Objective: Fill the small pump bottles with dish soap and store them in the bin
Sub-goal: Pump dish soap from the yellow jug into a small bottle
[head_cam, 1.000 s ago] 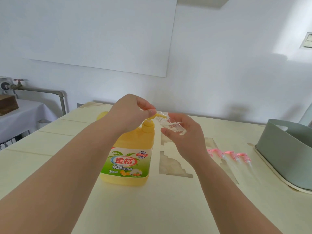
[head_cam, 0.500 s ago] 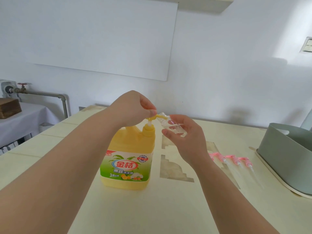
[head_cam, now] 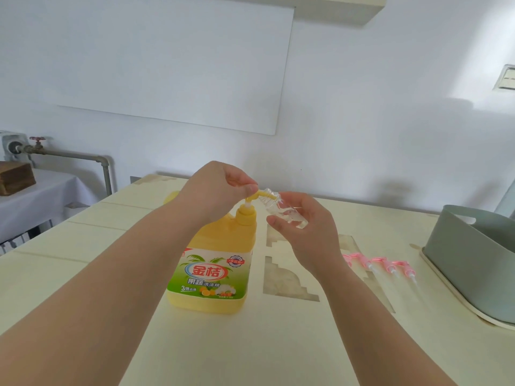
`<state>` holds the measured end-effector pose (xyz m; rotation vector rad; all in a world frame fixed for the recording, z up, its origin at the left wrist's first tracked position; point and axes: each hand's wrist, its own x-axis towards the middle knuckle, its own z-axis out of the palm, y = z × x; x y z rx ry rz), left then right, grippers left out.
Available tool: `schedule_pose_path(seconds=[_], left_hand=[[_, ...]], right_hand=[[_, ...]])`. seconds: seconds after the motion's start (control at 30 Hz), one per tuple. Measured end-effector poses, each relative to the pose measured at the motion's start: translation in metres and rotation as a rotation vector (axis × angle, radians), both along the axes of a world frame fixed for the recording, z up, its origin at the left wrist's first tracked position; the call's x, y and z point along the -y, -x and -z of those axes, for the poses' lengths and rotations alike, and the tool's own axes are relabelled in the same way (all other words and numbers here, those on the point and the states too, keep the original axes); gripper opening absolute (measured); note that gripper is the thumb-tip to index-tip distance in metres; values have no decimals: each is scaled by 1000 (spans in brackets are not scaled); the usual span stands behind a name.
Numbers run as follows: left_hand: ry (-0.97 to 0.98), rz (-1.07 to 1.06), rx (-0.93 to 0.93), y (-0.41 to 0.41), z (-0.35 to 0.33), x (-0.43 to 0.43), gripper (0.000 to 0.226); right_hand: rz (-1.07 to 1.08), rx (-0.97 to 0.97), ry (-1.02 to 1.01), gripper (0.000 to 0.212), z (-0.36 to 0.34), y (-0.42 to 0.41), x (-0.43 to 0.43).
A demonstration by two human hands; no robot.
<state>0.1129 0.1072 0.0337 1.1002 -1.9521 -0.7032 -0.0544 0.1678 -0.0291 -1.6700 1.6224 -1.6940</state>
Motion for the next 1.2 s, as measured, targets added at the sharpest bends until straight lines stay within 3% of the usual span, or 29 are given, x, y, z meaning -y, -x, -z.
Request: schedule_pose_path(seconds=[0.53, 0.9, 1.2], left_hand=[[95, -73, 131, 1, 3, -7, 12], [78, -64, 12, 4, 0, -8, 9], [130, -186, 8, 8, 20, -11, 10]], right_hand=[[-1, 8, -14, 36, 4, -1, -1], [8, 26, 10, 37, -1, -2, 0], [-14, 52, 23, 34, 10, -5, 4]])
